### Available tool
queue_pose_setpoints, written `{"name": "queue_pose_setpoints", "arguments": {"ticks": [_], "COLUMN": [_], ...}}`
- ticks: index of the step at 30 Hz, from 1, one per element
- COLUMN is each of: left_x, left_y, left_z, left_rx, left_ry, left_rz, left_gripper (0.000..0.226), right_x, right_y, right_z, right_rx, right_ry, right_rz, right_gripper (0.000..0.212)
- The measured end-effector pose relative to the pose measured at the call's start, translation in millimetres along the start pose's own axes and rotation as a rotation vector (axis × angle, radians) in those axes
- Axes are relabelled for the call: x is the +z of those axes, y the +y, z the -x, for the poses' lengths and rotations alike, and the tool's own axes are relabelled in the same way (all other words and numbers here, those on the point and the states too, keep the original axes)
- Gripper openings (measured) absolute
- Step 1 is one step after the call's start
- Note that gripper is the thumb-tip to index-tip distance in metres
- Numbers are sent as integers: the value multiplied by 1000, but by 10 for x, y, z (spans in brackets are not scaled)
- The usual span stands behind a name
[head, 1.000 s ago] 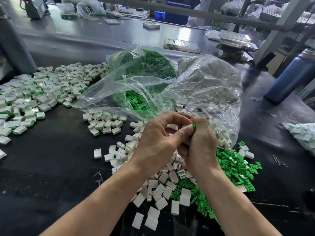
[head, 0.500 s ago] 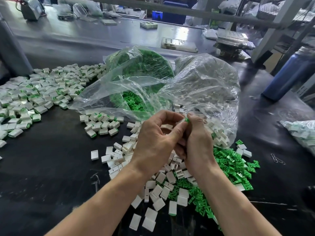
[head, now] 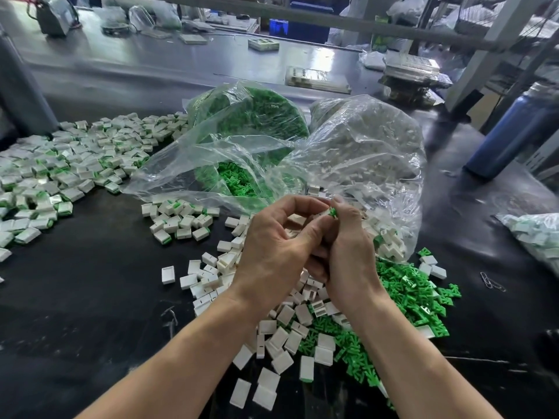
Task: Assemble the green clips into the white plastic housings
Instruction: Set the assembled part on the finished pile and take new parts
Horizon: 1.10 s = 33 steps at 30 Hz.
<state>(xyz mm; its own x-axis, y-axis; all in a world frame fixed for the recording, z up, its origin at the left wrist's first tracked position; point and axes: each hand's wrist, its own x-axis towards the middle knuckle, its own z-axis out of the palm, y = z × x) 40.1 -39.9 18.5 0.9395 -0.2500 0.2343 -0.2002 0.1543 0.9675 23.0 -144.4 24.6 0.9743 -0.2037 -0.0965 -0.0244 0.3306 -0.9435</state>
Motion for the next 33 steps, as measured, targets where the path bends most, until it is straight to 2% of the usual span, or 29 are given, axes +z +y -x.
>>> {"name": "queue_pose_setpoints", "arguments": {"ticks": [7, 11, 16, 29, 33], "left_x": [-3, 2, 23, 44, 48], "left_y": [-39, -82, -103, -27, -18], "left_z": [-14, -26, -22, 8, 13], "left_rx": [-28, -38, -34, -34, -34], "left_ry": [-33, -35, -19, 14, 22], "left_rz": [64, 59, 80, 64, 48], "left_gripper": [6, 12, 3, 5, 8], "right_x": [10, 20, 22, -4, 17], "right_y": [18, 80, 136, 188, 166], "right_z": [-9, -30, -90, -95, -85], "right_rx": [-45, -84, -128, -164, -180], "right_ry": [14, 58, 111, 115, 119], "right_rz": [-2, 68, 63, 80, 71], "right_gripper": [50, 51, 46, 49, 44]}}
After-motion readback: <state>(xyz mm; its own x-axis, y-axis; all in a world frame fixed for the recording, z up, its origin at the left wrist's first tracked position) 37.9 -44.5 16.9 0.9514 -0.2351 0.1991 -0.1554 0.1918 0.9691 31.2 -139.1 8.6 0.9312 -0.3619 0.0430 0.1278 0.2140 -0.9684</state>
